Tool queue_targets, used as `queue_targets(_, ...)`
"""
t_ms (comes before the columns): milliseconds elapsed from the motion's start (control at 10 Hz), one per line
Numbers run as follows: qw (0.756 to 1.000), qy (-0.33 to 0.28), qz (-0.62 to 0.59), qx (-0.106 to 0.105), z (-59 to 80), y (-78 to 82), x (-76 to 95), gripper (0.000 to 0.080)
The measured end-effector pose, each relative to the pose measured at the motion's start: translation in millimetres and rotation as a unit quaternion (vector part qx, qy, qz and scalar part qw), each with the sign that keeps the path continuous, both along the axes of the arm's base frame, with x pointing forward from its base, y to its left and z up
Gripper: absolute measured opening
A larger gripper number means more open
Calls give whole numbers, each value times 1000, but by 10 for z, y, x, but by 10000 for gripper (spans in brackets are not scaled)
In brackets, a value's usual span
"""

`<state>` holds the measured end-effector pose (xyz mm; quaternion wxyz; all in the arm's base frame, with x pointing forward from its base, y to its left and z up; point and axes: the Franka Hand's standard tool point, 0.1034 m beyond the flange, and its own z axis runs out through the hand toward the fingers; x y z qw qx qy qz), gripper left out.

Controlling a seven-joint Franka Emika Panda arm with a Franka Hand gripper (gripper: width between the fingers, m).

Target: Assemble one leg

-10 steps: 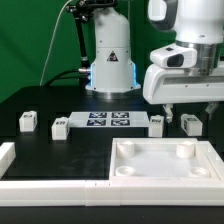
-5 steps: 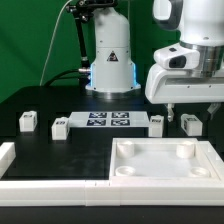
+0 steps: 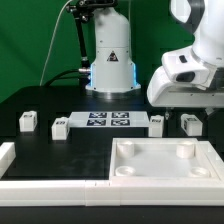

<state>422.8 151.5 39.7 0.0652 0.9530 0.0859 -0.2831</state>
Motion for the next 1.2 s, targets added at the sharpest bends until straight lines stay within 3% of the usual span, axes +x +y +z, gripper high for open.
queue_targets(100,999,39,-1,2,-27,17,26,649)
queue_targets(200,998,62,-6,18,-71,36,56,649)
queue_targets(400,992,115,-37,22,-106,27,31,649)
queue_targets(500,988,148,-46,6,-86,12,-29,649)
queue_targets(900,989,142,-50,5,-123,22,1,649)
queue_targets(1200,988,140,-67,-8,-92,153,-58,649)
